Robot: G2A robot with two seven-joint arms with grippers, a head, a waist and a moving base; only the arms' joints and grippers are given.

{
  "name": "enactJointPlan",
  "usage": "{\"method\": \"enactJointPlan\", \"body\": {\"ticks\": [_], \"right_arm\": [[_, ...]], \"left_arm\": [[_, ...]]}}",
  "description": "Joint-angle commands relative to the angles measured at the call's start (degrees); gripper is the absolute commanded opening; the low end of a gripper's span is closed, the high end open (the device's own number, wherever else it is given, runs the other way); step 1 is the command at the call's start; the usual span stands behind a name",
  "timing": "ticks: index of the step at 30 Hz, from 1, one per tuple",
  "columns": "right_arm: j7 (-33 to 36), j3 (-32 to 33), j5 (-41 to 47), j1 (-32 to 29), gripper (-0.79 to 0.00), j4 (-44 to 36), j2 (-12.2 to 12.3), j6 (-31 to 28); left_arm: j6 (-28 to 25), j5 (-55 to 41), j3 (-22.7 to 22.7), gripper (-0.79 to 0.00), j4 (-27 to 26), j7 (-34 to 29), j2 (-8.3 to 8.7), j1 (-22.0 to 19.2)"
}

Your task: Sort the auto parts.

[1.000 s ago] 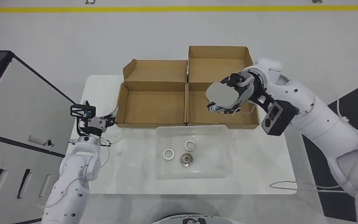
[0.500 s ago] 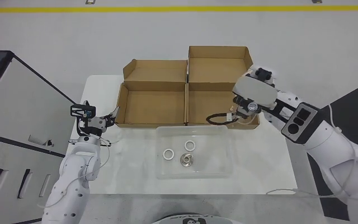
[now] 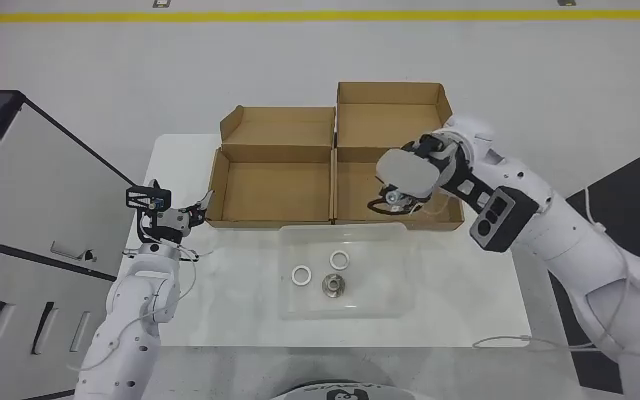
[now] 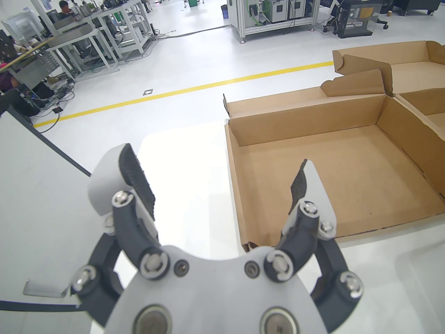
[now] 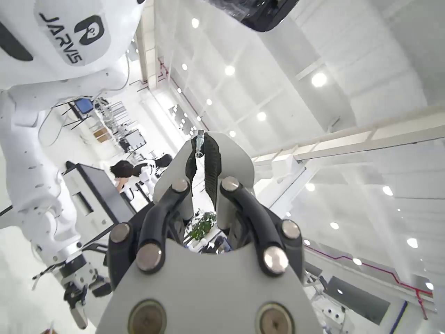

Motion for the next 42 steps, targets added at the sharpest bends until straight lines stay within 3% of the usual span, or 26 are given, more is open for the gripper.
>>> {"method": "enactJointPlan", "body": {"ticks": [1, 13, 36, 42], "right_arm": [[0.3, -0.6, -1.2, 0.8, -0.785, 0.4, 0.1, -0.3], [-0.7, -1.4, 5.2, 0.8, -0.785, -1.9, -0.2, 0.7], [-0.7, -1.2, 5.5, 0.5, -0.785, -2.4, 0.2, 0.7], [5.9, 2.3, 2.7, -1.0, -0.785, -2.2, 1.1, -2.9]], "left_arm": [[0.0, 0.0, 0.0, 0.000, 0.0, 0.0, 0.00, 0.0], [0.0, 0.0, 0.0, 0.000, 0.0, 0.0, 0.00, 0.0], [0.0, 0.0, 0.0, 0.000, 0.0, 0.0, 0.00, 0.0], [0.0, 0.0, 0.0, 0.000, 0.0, 0.0, 0.00, 0.0]]}}
